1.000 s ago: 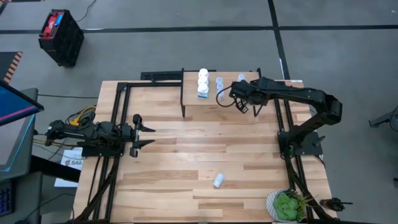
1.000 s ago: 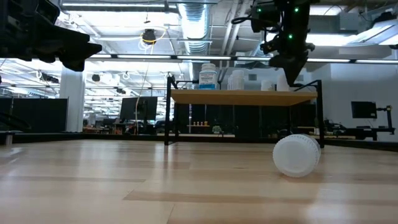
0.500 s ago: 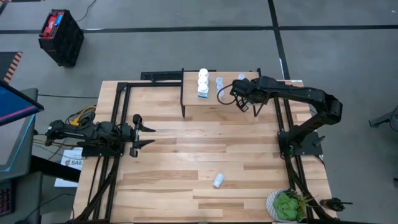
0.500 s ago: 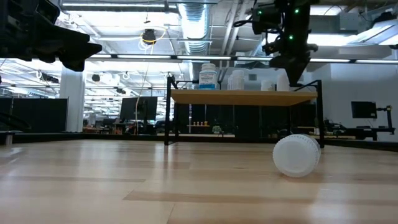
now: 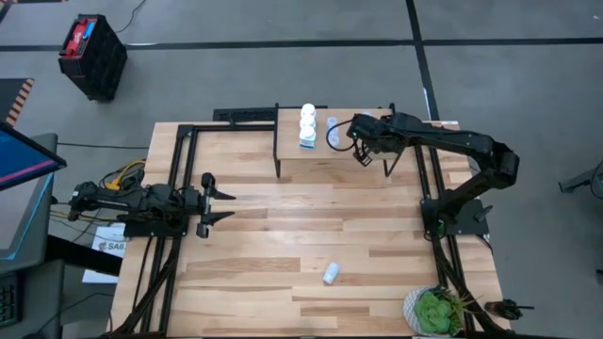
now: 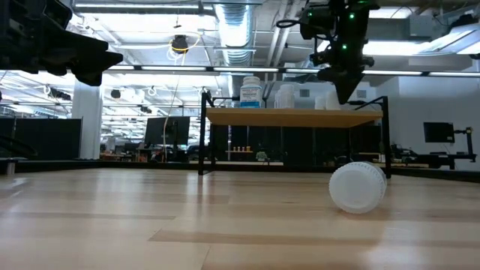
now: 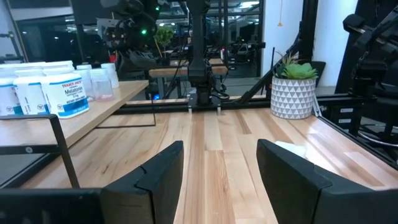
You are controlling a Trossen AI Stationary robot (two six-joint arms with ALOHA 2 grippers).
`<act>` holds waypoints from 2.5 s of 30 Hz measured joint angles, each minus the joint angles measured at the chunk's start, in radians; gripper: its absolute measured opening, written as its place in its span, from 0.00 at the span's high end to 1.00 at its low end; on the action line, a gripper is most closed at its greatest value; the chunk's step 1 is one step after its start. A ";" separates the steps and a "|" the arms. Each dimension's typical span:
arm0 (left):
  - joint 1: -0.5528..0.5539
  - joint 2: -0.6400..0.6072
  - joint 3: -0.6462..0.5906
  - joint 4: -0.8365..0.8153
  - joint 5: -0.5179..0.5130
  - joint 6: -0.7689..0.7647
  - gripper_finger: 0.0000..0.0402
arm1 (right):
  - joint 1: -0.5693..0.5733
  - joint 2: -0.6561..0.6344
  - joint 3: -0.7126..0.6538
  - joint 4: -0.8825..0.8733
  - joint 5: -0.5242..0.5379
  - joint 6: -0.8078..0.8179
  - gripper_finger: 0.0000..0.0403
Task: Pick and place medicine bottles onto shelf by color
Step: Put the top white pill bottle on the shelf aligned with the other white pill bottle, then put the white pill bottle on the shelf aligned with the other white pill bottle
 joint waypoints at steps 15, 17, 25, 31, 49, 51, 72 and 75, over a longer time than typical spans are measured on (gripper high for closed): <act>0.000 0.000 0.000 0.000 0.000 -0.003 0.52 | -0.007 0.000 0.000 0.064 -0.005 -0.034 0.83; 0.000 0.000 0.000 0.000 0.000 -0.003 0.52 | -0.004 0.000 0.000 0.066 -0.011 -0.041 0.83; 0.000 0.000 0.000 0.000 0.000 -0.003 0.52 | 0.029 -0.001 0.004 0.060 -0.115 -0.068 0.83; 0.000 0.000 0.000 0.000 0.000 -0.003 0.52 | 0.148 -0.002 0.090 0.047 -0.174 -0.068 0.83; 0.000 0.000 0.000 0.003 -0.008 -0.003 0.52 | 0.794 0.010 -0.041 0.354 -0.473 -0.031 0.83; 0.000 0.000 0.000 0.003 -0.008 -0.003 0.52 | 0.846 0.008 -0.070 0.476 -0.473 -0.031 0.83; 0.000 0.000 0.000 0.001 -0.008 -0.003 0.52 | 0.964 0.068 -0.093 0.846 -0.505 0.070 0.78; 0.000 0.000 0.000 0.001 -0.008 -0.004 0.52 | 0.958 0.145 -0.079 0.900 -0.565 0.071 0.71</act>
